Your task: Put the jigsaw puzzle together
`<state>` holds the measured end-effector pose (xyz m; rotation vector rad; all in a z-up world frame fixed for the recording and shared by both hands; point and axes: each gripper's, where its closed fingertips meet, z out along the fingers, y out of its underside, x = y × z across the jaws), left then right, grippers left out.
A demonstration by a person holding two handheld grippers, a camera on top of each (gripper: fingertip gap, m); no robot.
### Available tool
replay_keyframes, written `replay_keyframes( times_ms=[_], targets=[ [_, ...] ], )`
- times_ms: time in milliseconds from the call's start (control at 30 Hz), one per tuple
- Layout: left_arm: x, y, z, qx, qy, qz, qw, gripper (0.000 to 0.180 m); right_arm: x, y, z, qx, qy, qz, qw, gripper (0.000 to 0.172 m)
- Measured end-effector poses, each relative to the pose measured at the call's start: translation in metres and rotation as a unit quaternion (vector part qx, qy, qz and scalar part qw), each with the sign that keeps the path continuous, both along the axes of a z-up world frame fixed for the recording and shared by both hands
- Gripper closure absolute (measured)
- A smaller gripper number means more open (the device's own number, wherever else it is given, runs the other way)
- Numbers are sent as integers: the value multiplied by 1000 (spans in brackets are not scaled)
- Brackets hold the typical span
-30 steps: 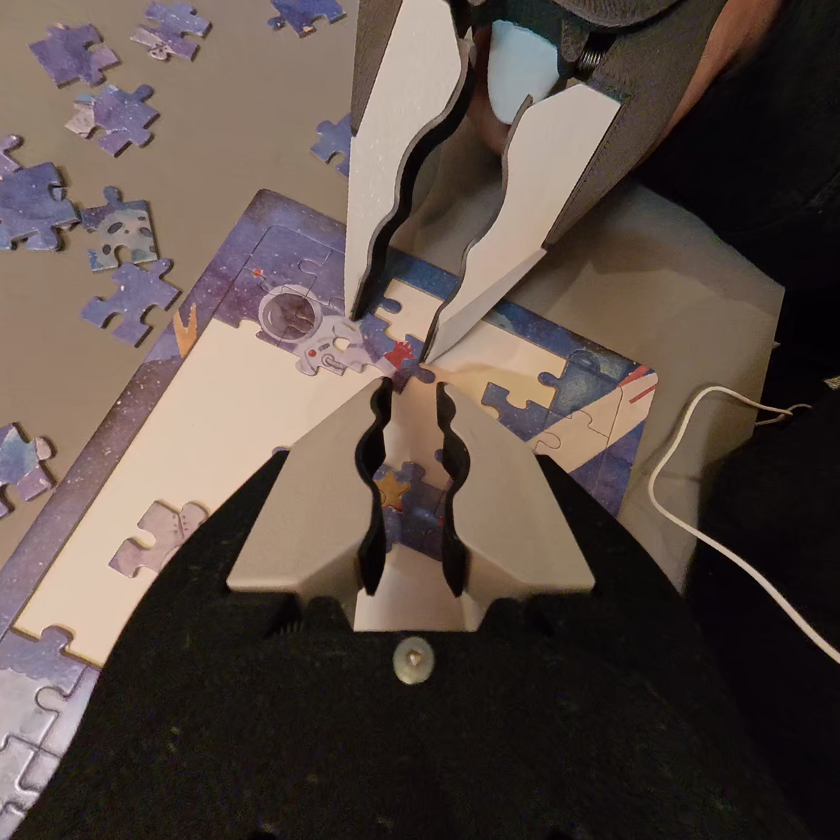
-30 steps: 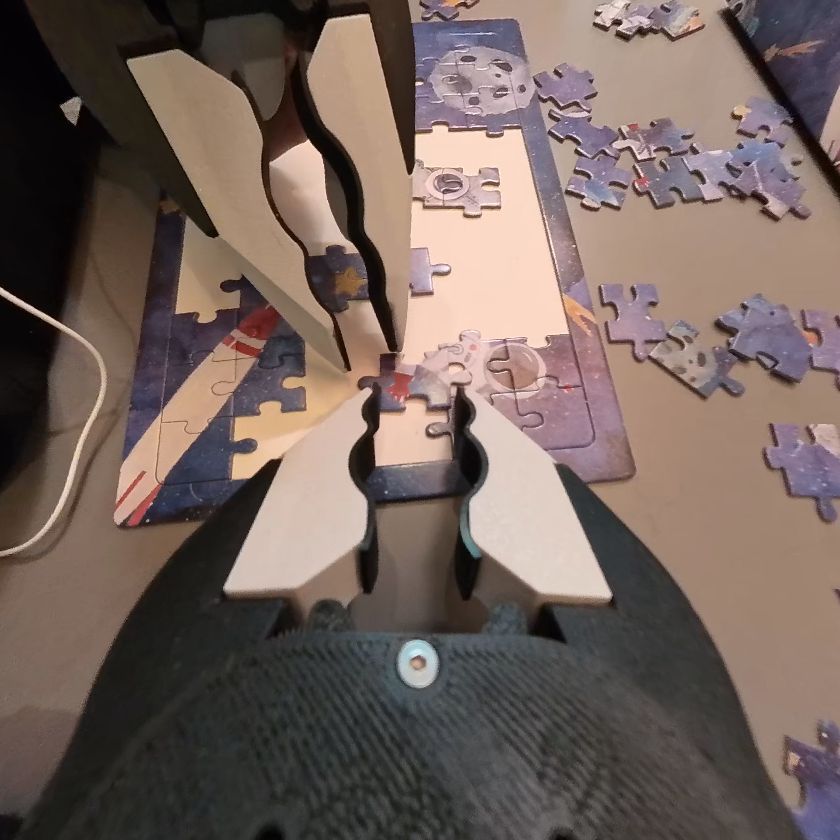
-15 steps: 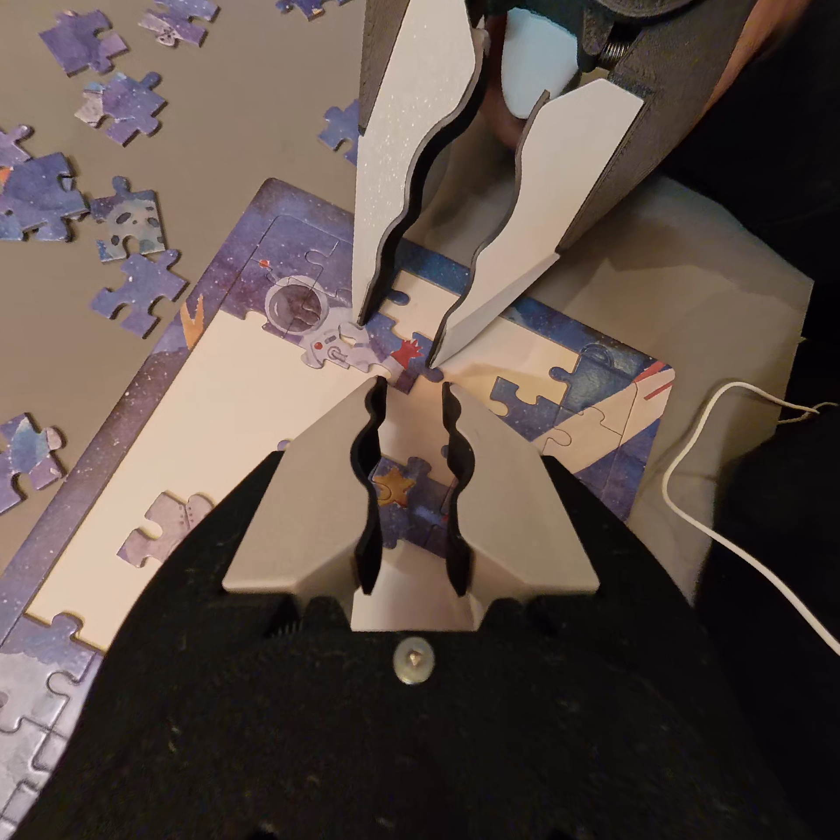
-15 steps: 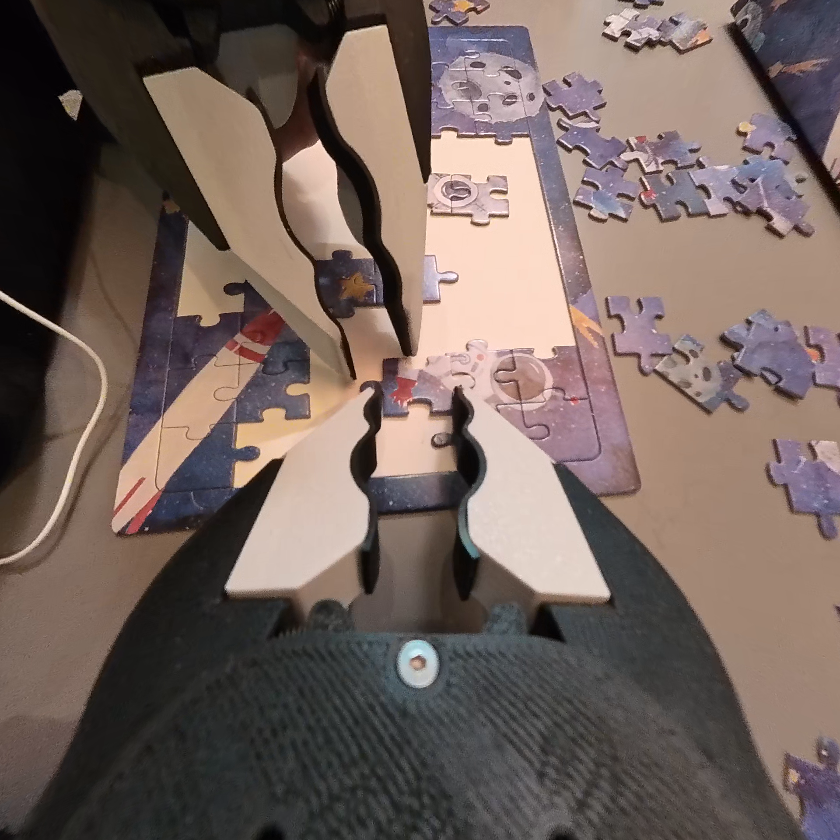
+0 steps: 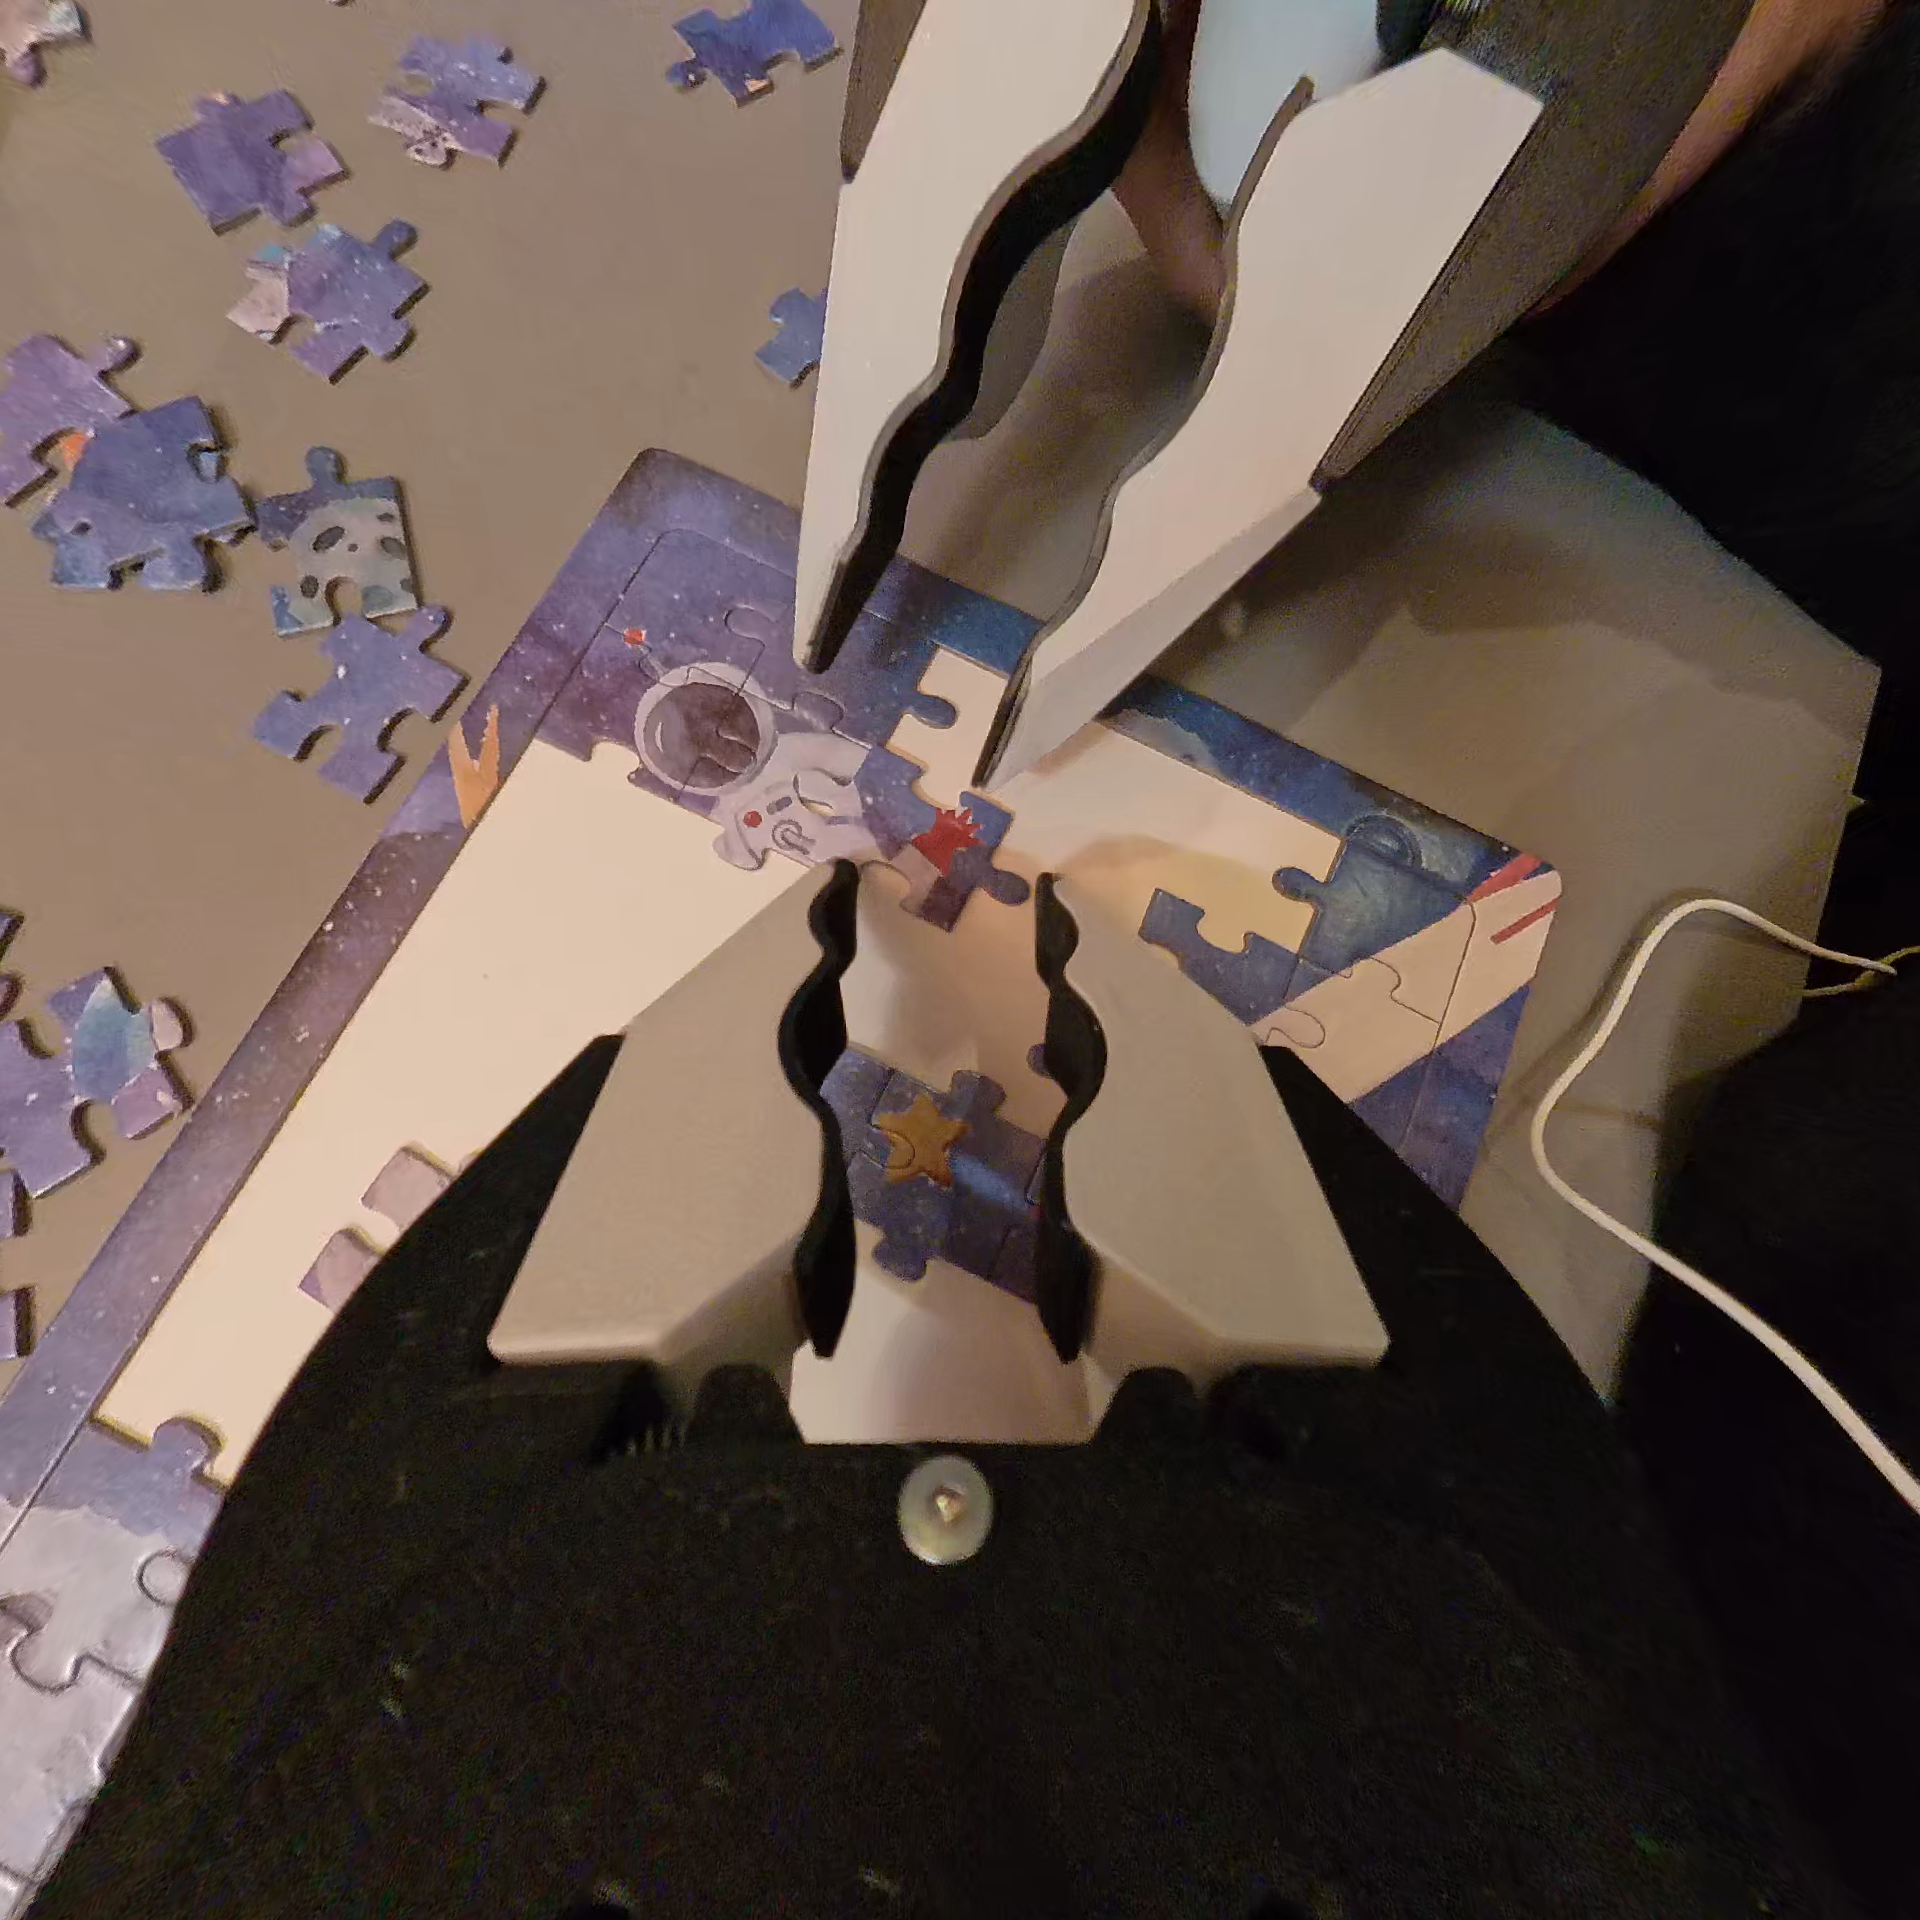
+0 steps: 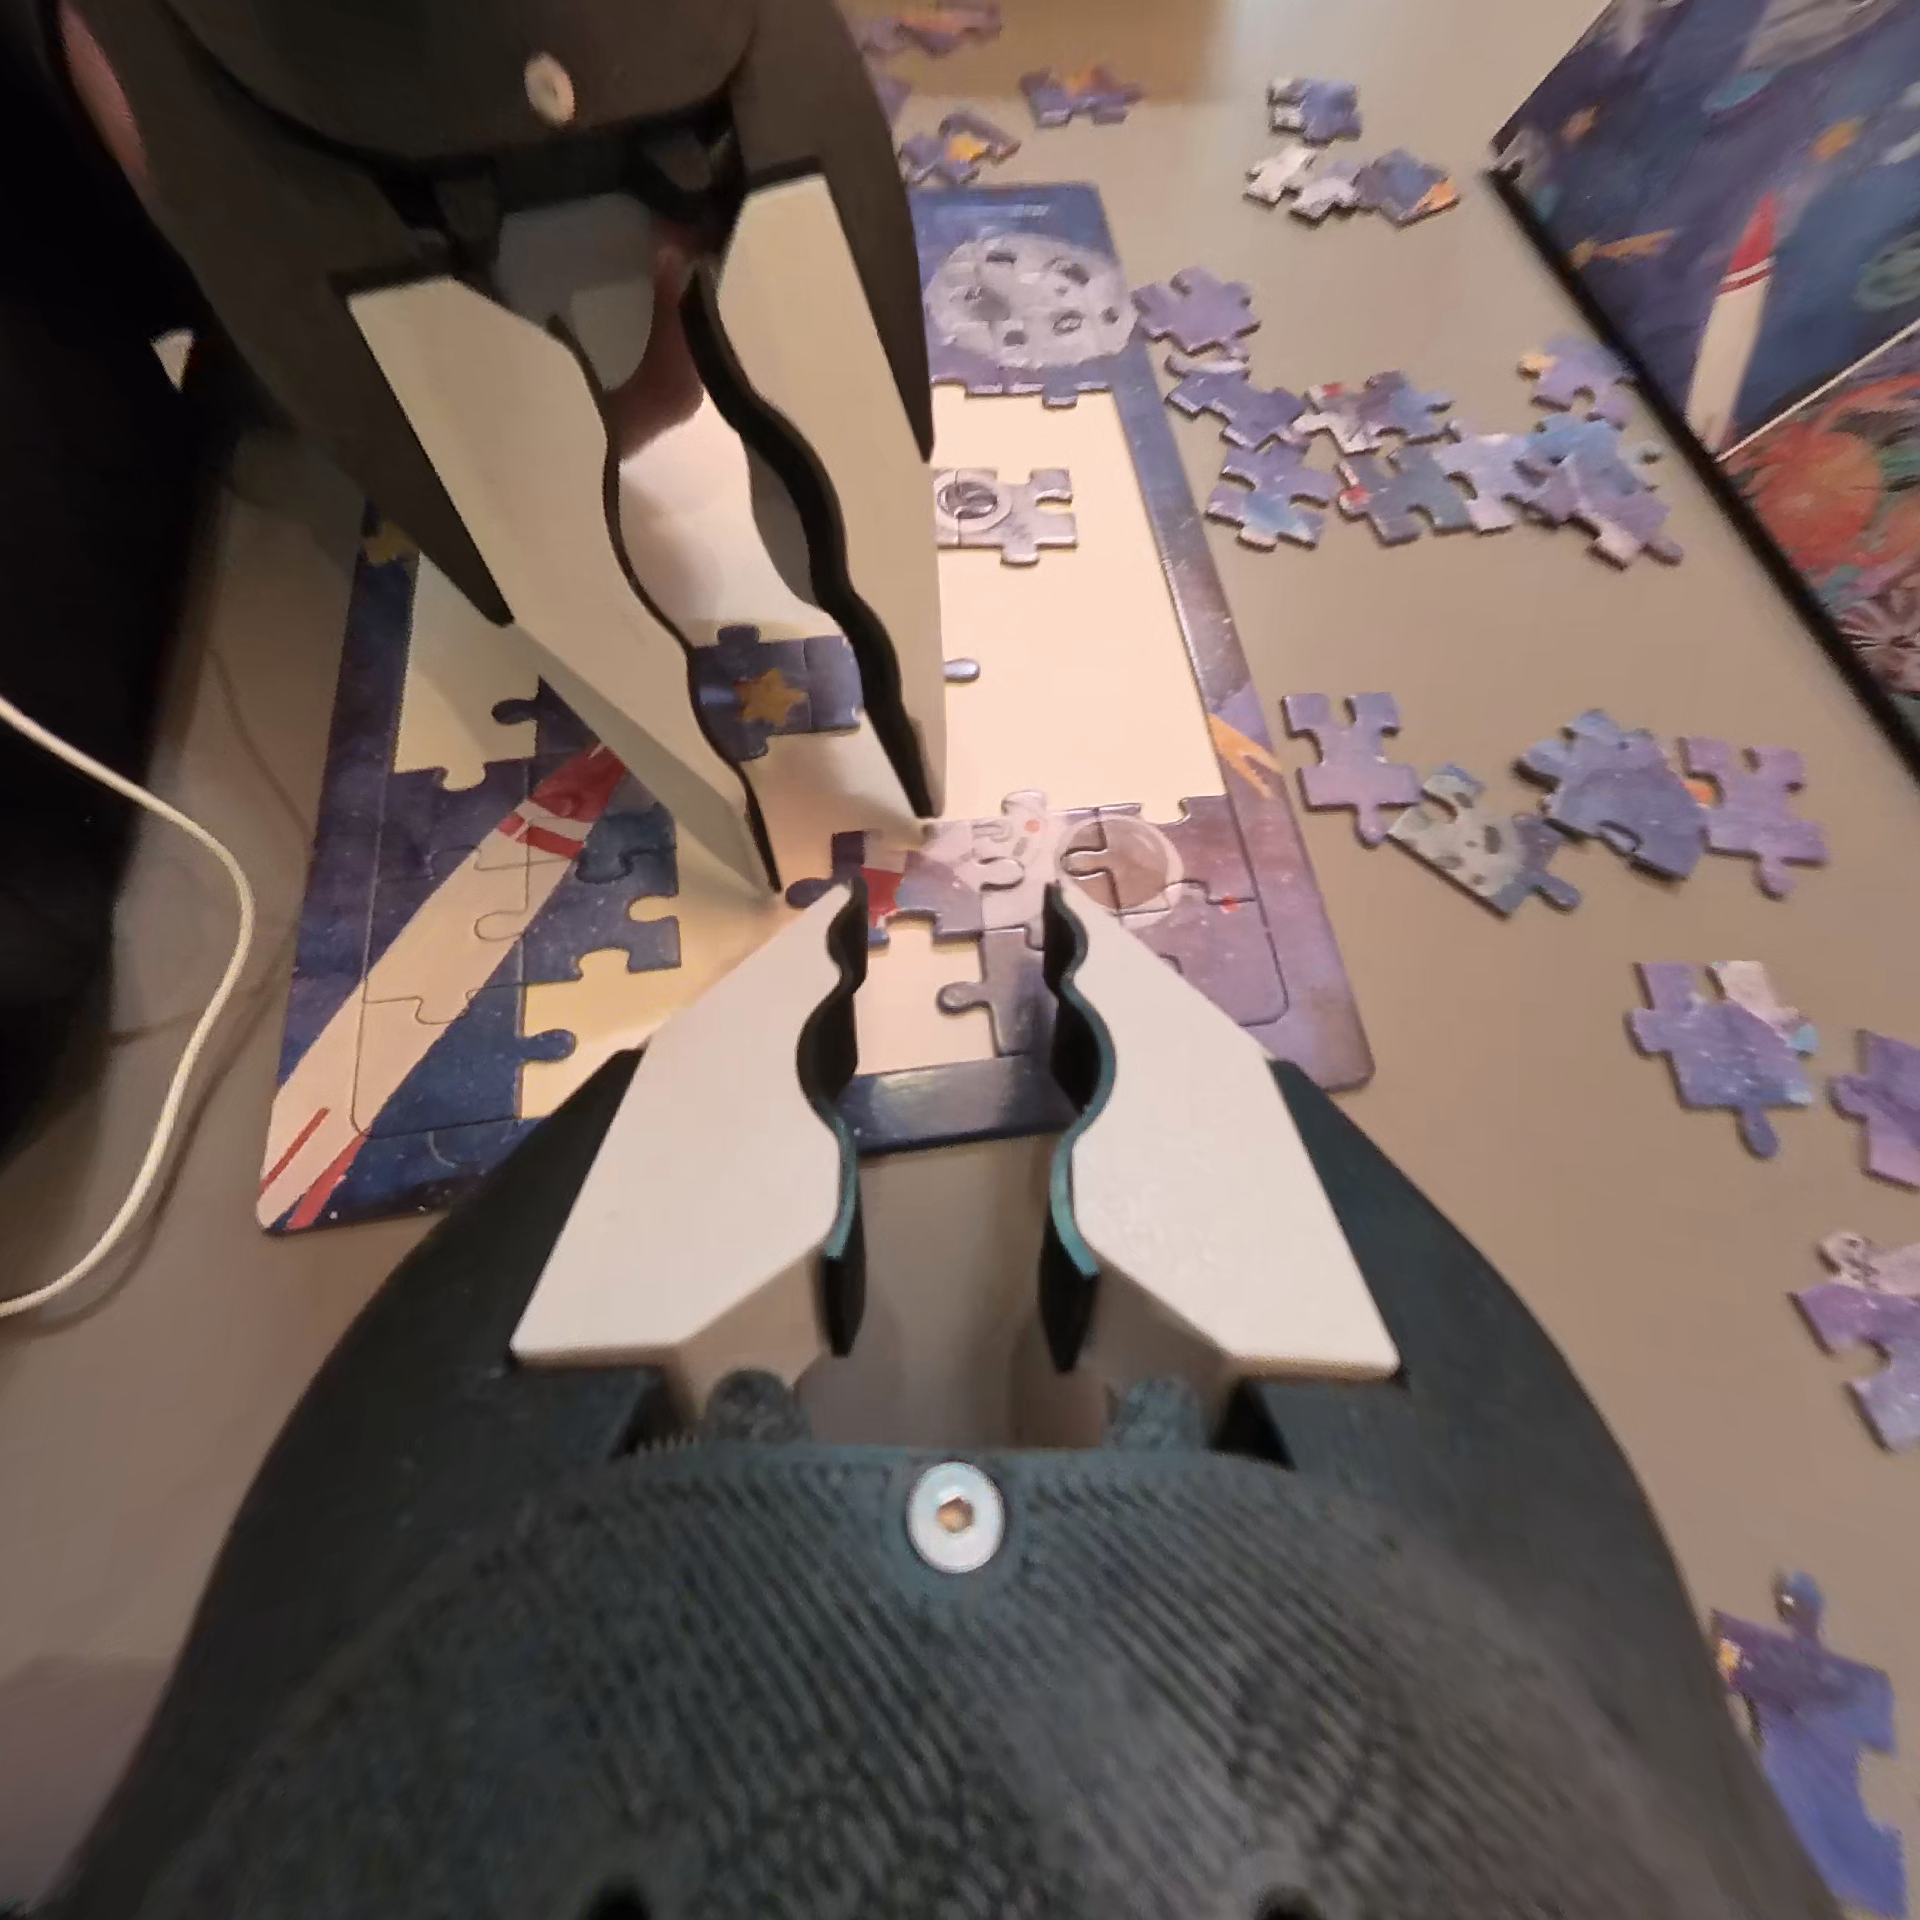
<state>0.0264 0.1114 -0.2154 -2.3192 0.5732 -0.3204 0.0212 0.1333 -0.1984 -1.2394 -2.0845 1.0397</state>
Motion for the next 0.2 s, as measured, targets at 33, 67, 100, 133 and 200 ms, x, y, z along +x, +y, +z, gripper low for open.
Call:
replay_keyframes(
  times_ms=[33, 67, 100, 133, 200],
  targets=[
    [0, 1, 0, 0, 1, -1, 1000, 147, 0, 0, 1, -2, 1, 0, 1000, 139],
    [1, 1, -1, 0, 2, -2, 1000, 146, 0, -1, 1, -3, 1, 1, 1000, 140],
    [1, 1, -1, 0, 3, -3, 1000, 145, 0, -2, 0, -4, 0, 3, 1000, 140],
    [2, 1, -1, 0, 4, -4, 1000, 145, 0, -3, -1, -5, -3, 6, 1000, 140],
    [2, 1, -2, -1, 6, -5, 1000, 145, 0, -6, -4, -6, -10, 12, 1000, 140]
  ],
)
